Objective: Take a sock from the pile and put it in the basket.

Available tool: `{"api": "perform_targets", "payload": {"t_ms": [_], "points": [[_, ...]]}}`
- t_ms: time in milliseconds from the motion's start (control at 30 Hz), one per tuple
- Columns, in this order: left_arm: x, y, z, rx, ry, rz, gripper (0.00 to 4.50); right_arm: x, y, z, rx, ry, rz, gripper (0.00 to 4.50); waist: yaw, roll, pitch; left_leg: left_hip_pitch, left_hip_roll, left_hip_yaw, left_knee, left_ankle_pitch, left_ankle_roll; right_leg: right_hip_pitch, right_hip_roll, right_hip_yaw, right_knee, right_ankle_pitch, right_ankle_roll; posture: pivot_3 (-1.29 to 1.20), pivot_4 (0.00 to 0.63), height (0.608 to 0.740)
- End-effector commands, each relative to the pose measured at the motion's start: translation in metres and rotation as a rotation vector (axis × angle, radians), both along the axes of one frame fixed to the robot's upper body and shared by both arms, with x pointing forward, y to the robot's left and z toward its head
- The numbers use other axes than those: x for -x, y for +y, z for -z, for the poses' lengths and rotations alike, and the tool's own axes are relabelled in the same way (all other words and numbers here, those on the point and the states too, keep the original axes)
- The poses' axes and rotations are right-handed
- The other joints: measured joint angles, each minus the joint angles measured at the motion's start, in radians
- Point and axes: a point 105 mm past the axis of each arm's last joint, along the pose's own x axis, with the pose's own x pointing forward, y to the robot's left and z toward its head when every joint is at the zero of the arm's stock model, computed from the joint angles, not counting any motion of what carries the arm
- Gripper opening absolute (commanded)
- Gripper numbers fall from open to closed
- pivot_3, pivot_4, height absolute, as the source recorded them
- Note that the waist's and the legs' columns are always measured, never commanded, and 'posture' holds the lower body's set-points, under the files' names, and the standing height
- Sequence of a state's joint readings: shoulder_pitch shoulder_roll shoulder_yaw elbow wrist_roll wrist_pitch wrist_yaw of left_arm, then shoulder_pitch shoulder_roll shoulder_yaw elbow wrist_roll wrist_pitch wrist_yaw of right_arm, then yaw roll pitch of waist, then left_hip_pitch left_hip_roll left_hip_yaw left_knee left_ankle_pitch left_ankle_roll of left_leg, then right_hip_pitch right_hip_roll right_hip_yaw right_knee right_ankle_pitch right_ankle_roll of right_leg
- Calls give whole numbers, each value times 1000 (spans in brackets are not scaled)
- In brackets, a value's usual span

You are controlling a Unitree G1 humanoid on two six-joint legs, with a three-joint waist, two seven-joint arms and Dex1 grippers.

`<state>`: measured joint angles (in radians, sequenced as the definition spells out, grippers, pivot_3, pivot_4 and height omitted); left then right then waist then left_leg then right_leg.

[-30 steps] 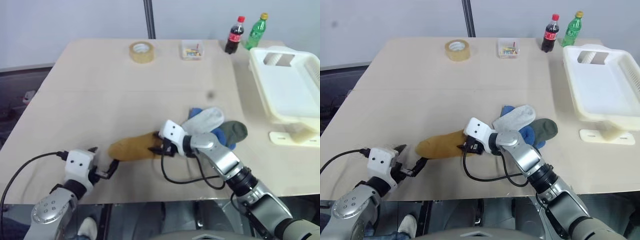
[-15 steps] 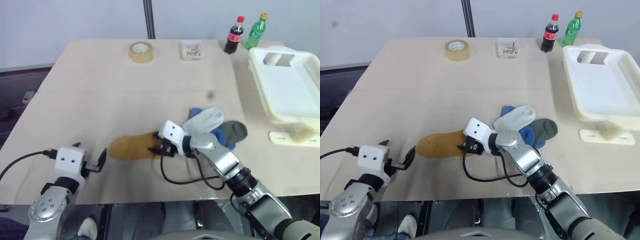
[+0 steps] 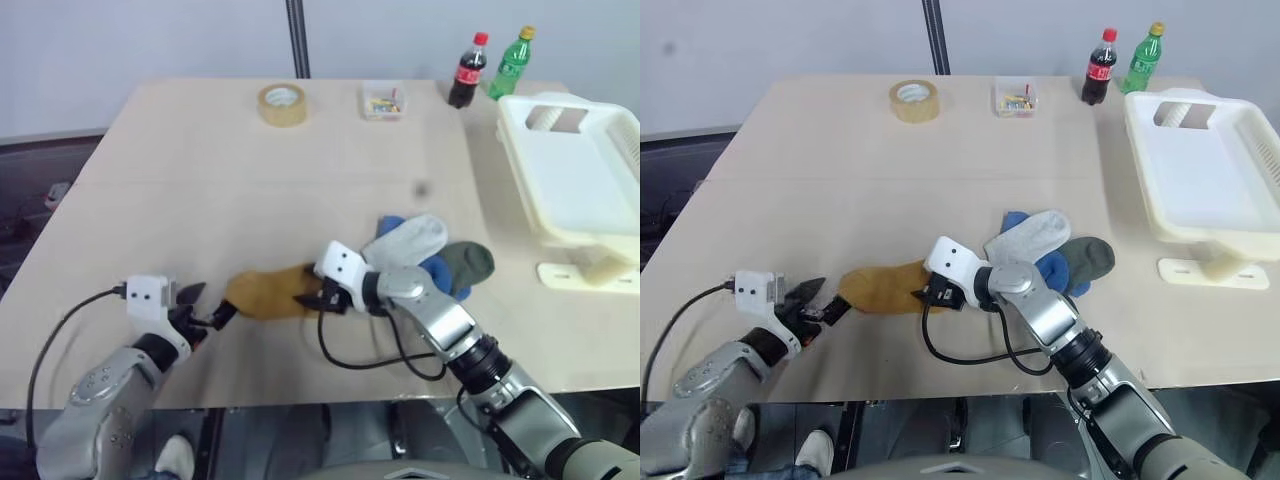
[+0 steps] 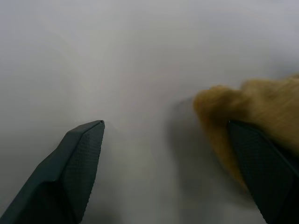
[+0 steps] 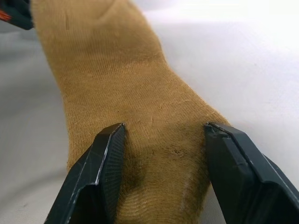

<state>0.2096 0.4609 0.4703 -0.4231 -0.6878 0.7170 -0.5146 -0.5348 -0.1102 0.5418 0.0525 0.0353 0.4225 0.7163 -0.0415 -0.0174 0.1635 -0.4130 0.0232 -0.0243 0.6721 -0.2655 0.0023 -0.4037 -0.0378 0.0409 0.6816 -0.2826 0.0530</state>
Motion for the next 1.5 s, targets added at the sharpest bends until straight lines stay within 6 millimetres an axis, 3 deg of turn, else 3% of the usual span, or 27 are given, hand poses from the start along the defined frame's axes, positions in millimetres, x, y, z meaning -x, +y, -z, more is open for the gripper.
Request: {"api": "perform_targets", "payload": {"t_ms": [33,167,267,467,1033,1333,1500], "points": [[16,5,-7,51,21,108,4467,4,4,-1,-12,-9,-17,2796,-1,0,0,0,0,0,0,0,0,0,0,0,0,0,0,0,150,740],[14,45,-14,-53,-3,9,4467,4,5,0,-10,-8,-12,2796,0,1,0,0,0,0,-1,0,-1,0,1,0,-1,0,0,0,150,740],[7,57,-27,58,-78,-72,4467,4,4,1,-7,-9,-10,2796,1,0,0,1,0,-1,-1,1,-2,0,1,-1,0,0,0,0,150,740],[12,23,-24,339,-35,57,4467,4,4,2,-1,-14,-6,2796,-1,-1,-1,1,0,-1,-1,1,-1,1,-1,-1,-1,0,0,0,150,740],[13,-23,26,352,345,215,4467,6,5,4,14,-25,0,2796,3,2,-3,16,-1,-1,-4,1,-1,15,-1,0,-2,0,-1,0,150,740],[19,-55,23,575,435,363,4467,6,5,4,18,-30,3,2796,3,5,-5,18,-1,-1,-4,1,-1,17,-1,0,-3,0,-1,0,150,740],[9,-52,2,719,341,380,4467,5,5,4,21,-35,5,2796,3,5,-5,18,-1,-1,-4,1,-1,17,-1,0,-3,0,-1,0,150,740]]}}
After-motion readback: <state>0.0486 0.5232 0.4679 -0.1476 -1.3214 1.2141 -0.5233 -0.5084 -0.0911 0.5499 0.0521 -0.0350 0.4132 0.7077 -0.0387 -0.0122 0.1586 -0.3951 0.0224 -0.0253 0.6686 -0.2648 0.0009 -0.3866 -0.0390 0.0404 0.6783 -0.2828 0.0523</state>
